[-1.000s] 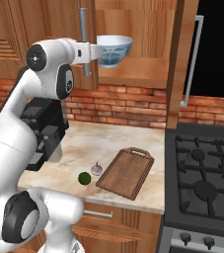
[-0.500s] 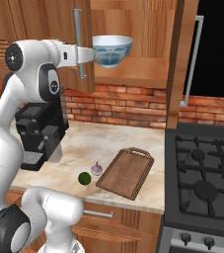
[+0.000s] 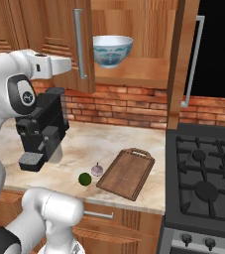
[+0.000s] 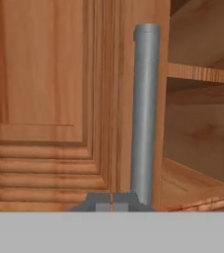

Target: Open the cabinet. Place the bowl and condiment on the counter. Then place the lime and garlic on the cutting board.

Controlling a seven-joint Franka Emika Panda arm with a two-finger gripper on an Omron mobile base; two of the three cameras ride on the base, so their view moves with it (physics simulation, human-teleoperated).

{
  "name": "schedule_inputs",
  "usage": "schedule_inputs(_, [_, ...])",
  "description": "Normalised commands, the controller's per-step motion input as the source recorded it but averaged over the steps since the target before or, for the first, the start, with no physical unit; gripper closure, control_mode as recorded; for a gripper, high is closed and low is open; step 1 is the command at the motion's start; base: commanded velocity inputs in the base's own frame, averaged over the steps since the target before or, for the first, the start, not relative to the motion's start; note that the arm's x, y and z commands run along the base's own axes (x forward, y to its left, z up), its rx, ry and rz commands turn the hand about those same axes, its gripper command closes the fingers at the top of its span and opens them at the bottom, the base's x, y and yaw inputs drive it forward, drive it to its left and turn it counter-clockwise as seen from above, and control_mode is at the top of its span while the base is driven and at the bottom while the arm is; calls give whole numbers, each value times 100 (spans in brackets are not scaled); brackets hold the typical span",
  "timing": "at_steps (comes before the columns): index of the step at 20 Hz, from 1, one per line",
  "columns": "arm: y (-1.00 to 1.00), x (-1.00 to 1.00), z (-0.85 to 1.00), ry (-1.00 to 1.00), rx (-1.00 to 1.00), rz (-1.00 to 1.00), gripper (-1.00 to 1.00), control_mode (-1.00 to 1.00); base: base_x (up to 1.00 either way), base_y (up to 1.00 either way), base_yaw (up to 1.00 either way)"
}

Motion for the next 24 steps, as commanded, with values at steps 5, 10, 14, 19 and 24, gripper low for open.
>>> schedule_inputs(5, [-36,0,21,4,4,-3,100,-100,0,0,0])
schedule_inputs(10, [-45,-2,22,3,7,0,-100,-100,0,0,0])
schedule_inputs(14, [-48,-7,19,1,8,0,-100,-100,0,0,0])
schedule_inputs(19, [-52,-2,-6,-3,12,0,-100,-100,0,0,0])
schedule_inputs(24, [-45,0,-5,-3,17,1,-100,-100,0,0,0])
